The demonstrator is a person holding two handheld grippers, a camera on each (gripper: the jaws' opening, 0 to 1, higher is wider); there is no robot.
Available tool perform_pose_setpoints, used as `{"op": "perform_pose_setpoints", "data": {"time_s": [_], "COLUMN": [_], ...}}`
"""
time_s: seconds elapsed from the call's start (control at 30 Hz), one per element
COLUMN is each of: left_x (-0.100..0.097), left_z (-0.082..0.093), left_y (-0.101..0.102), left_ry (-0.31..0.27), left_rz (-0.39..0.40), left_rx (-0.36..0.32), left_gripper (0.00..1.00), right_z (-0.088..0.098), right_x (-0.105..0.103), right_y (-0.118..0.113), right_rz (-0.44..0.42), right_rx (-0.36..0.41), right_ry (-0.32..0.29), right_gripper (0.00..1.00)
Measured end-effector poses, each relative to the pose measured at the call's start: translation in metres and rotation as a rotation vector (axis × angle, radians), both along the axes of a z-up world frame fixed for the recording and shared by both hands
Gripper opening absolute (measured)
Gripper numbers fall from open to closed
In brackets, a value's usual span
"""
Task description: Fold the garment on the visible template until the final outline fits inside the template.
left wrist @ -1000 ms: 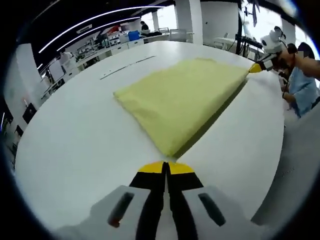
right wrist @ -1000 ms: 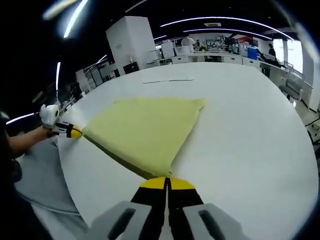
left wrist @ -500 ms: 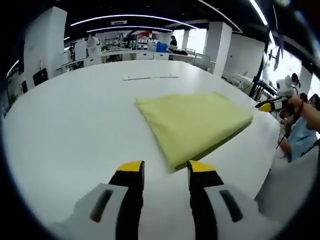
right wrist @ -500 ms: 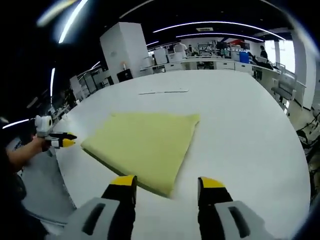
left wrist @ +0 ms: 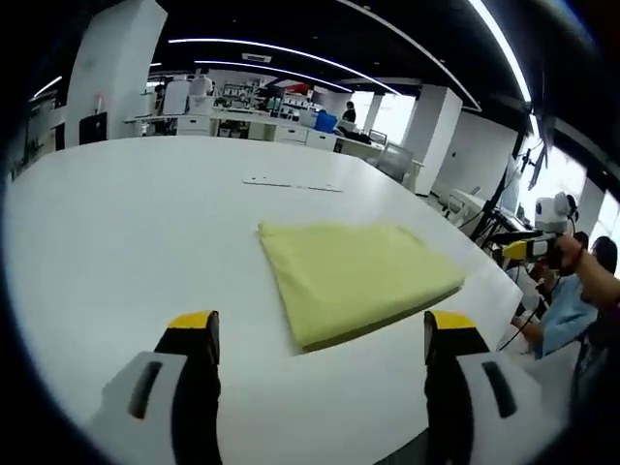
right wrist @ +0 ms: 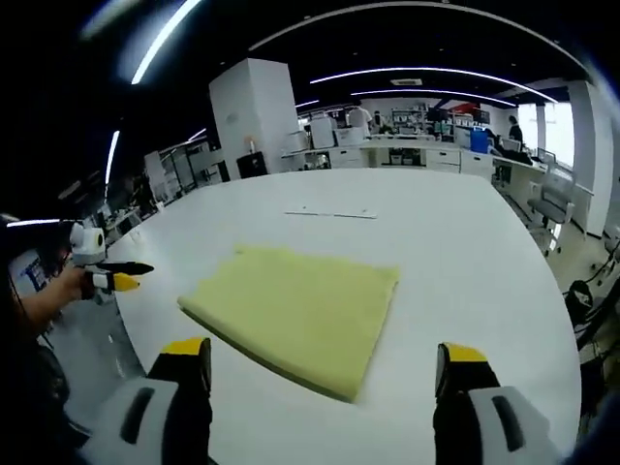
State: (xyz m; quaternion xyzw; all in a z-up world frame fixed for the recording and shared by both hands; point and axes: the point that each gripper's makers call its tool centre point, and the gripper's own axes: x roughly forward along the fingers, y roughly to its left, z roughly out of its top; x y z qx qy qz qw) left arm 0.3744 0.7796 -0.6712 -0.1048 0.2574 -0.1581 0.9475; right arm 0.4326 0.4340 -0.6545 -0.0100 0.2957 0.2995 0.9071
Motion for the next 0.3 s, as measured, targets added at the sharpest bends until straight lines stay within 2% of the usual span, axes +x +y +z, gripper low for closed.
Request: {"op": "perform_pose_setpoints", "data": {"time_s": [0.1, 0.3], "left_x": [-0.005, -0.012], "left_z": [0.001, 0.000], "left_y": [-0.005, -0.004], "left_ry": [0.012, 0.018], "left_rz": [-0.013, -0.015], "left_rx": [-0.020, -0.004], "left_gripper": [0.99, 0.99], "right_z": [0.004, -0.004], "right_x": [-0.007, -0.017], "right_y": [0.008, 0.010], "right_rz": [0.031, 0.058], "right_rx": [0.025, 0.000], "right_ry": [-0.025, -0.005], "right_gripper": [1.00, 1.00]}}
